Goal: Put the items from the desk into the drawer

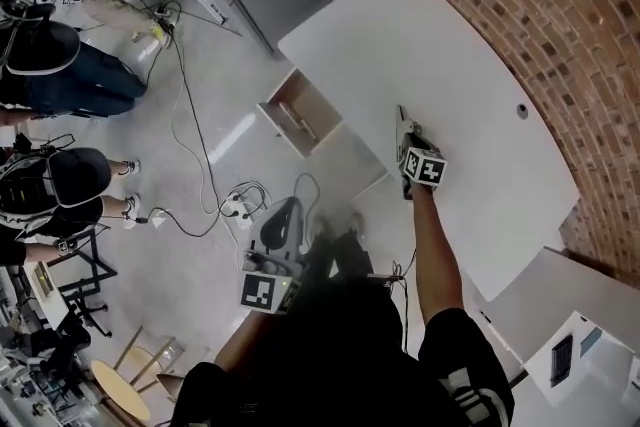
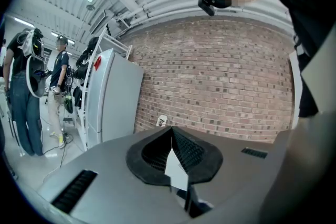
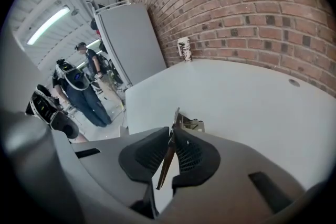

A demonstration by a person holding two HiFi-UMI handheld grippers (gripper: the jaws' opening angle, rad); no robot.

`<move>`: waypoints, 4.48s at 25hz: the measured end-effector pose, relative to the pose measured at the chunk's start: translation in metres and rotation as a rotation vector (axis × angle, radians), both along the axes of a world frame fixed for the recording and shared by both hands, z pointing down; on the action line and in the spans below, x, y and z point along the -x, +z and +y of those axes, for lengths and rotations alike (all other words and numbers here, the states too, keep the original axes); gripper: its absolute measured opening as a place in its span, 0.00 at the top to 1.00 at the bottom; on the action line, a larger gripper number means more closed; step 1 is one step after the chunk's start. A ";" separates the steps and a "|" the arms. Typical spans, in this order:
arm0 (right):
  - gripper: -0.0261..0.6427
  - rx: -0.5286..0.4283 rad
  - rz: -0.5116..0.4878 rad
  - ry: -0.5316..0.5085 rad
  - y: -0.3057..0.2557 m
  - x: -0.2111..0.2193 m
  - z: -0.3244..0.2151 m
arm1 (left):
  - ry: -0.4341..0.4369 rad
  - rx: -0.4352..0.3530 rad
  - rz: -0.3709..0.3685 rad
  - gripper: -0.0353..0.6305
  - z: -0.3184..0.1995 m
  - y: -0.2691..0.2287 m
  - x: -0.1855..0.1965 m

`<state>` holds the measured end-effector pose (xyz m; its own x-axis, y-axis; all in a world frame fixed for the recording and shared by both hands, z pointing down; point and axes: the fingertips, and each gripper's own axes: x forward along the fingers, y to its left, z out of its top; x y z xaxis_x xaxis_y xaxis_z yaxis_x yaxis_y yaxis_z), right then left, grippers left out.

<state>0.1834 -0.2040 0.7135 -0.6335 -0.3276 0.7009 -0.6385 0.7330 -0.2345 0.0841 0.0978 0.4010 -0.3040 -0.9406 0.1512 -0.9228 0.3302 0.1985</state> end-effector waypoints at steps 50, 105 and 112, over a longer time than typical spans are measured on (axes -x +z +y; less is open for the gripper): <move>0.93 -0.064 -0.055 -0.529 -0.063 0.179 0.204 | -0.140 -0.066 0.067 0.94 0.045 0.013 0.143; 0.94 0.102 0.304 -0.468 0.244 0.308 0.154 | -0.180 0.100 0.256 0.94 -0.002 0.165 0.254; 0.94 0.104 0.330 -0.443 0.265 0.303 0.147 | -0.183 0.114 0.260 0.94 -0.001 0.177 0.252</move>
